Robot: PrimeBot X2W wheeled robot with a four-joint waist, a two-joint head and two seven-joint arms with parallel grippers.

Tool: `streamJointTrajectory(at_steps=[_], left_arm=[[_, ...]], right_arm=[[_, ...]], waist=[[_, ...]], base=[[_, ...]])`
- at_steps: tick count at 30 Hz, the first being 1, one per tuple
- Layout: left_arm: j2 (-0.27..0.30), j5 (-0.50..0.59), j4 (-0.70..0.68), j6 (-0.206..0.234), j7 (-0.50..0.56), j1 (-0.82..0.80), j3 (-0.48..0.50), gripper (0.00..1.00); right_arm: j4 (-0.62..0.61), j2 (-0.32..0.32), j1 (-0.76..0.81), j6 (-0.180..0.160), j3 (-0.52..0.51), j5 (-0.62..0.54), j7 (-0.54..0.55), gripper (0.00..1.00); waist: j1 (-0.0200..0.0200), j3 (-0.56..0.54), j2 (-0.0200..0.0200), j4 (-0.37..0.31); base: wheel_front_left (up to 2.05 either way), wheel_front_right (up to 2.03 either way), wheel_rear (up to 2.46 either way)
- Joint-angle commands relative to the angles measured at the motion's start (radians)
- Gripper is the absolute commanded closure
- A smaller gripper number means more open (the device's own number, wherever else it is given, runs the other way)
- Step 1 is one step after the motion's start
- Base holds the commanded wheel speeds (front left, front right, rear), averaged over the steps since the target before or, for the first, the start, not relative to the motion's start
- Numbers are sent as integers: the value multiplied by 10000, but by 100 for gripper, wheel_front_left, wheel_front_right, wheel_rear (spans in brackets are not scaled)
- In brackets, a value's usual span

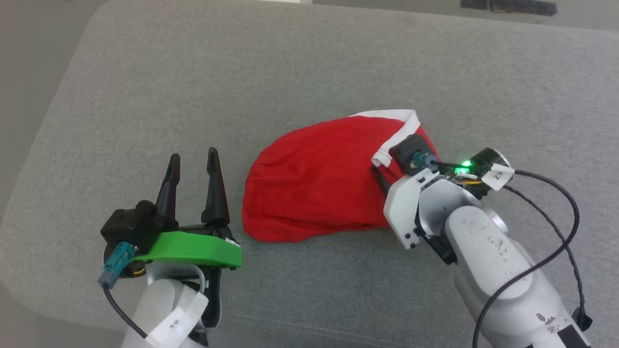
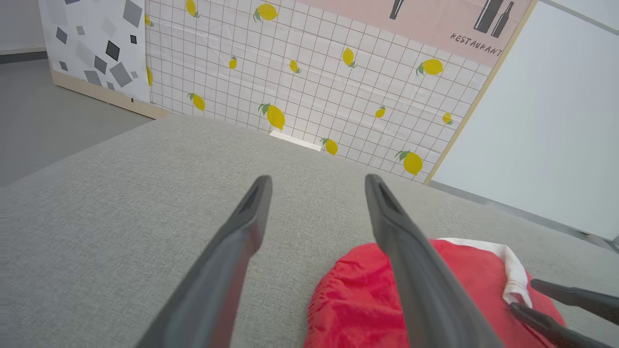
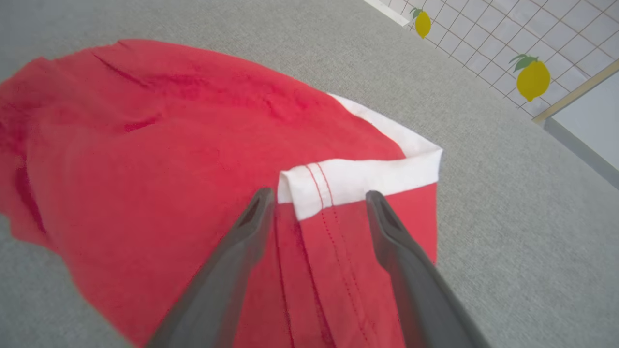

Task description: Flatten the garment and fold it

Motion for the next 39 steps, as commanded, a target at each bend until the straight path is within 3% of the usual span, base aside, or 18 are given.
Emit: streamJointTrajectory(at_steps=[1, 2, 9, 15, 19, 20, 21, 27, 33, 39], left_arm=[[-75, 93, 58, -148, -36, 129, 126, 0], [-99, 118, 82, -217, -36, 133, 191, 0], [-146, -45, 166, -303, -37, 229, 377, 0], [-148, -6, 130, -244, -37, 378, 512, 0], [-149, 84, 130, -317, -37, 443, 539, 0], [-149, 106, 143, -341, -37, 442, 529, 0], [-149, 121, 161, -360, -37, 436, 510, 0], [-150, 206, 359, -505, -37, 287, 266, 0], [-150, 331, 1139, -612, -22, -455, -295, 0], [-103, 746, 3078, -308, 1776, -2032, -947, 0]], right_arm=[[169, -12, -197, -15, -61, -89, 93, 70], [242, -12, -242, -15, -101, -86, 113, 100], [159, -12, -74, -15, -1092, 296, -445, 100], [-608, -12, 842, -15, -3323, 1136, -933, 100], [-720, -12, 1440, -15, -4922, 999, -723, 100], [-700, -12, 1552, -15, -5278, 892, -674, 59], [-665, -12, 1640, -15, -5553, 777, -615, 0], [-606, -12, 2049, -15, -6427, 575, -717, 0], [-1439, -12, 2843, -15, -5971, 1030, -1808, 0], [-2502, -12, 3874, -15, -5257, 1642, -2117, 0]], waist=[[0, 237, 0, 283], [0, 249, 0, 308], [0, 113, 0, 296], [0, -237, 0, -36], [0, -373, 0, -292], [0, -395, 0, -360], [0, -404, 0, -400], [0, -466, 0, -661], [0, -544, 0, -867], [0, -552, 0, -1231]], base=[[0, 0, 0], [0, 0, 0], [0, 0, 0], [0, 0, 0], [0, 0, 0], [0, 0, 0], [0, 0, 0], [0, 0, 0], [0, 0, 0], [0, 0, 0]])
